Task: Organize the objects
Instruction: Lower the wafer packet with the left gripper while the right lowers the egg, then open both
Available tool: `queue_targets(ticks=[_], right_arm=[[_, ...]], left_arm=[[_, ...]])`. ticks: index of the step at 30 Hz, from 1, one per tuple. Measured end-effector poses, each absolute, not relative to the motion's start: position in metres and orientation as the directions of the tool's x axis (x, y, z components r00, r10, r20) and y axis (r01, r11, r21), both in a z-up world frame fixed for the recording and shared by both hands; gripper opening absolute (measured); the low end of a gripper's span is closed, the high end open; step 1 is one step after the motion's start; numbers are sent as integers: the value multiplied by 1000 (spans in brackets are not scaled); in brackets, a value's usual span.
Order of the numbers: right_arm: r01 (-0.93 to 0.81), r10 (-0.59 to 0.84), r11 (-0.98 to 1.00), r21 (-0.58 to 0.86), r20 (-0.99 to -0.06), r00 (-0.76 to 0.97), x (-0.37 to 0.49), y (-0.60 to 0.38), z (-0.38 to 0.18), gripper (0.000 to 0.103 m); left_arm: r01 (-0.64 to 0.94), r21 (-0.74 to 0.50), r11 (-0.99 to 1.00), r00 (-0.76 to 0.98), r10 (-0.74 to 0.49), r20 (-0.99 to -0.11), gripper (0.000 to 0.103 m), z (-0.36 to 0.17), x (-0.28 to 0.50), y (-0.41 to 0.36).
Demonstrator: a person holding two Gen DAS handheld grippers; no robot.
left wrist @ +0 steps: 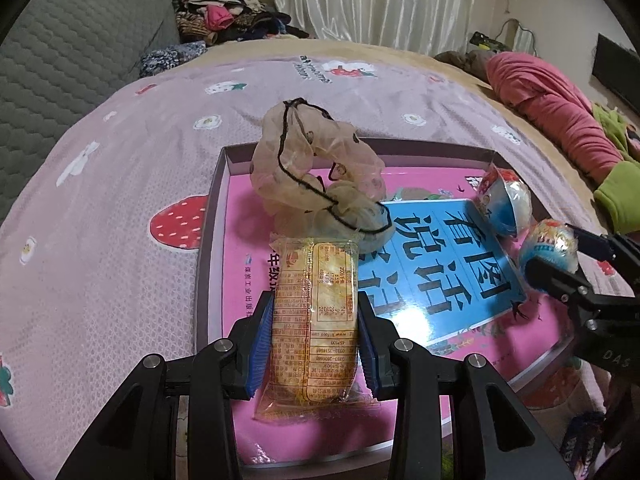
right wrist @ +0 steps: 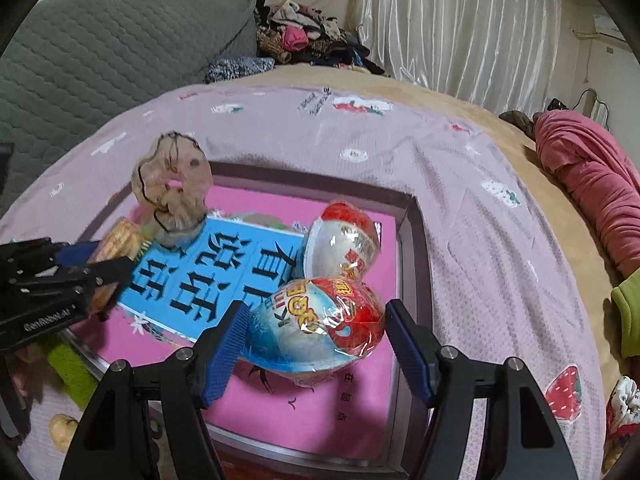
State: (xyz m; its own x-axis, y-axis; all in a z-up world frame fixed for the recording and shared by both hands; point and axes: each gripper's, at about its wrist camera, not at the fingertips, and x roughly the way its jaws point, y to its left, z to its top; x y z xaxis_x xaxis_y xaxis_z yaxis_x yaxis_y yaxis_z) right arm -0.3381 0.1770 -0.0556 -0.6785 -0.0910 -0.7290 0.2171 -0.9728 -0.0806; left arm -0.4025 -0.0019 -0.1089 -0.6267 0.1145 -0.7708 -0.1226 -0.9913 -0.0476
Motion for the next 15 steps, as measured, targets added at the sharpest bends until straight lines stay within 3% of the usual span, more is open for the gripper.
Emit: queue_targets(ticks=[15], right_arm=[[207,-72,-974,-92,-742,-667,-341,176,-64,70]], left_arm=[[-123,-46,-991,-628,114,-770,41,-110,-402,-2]])
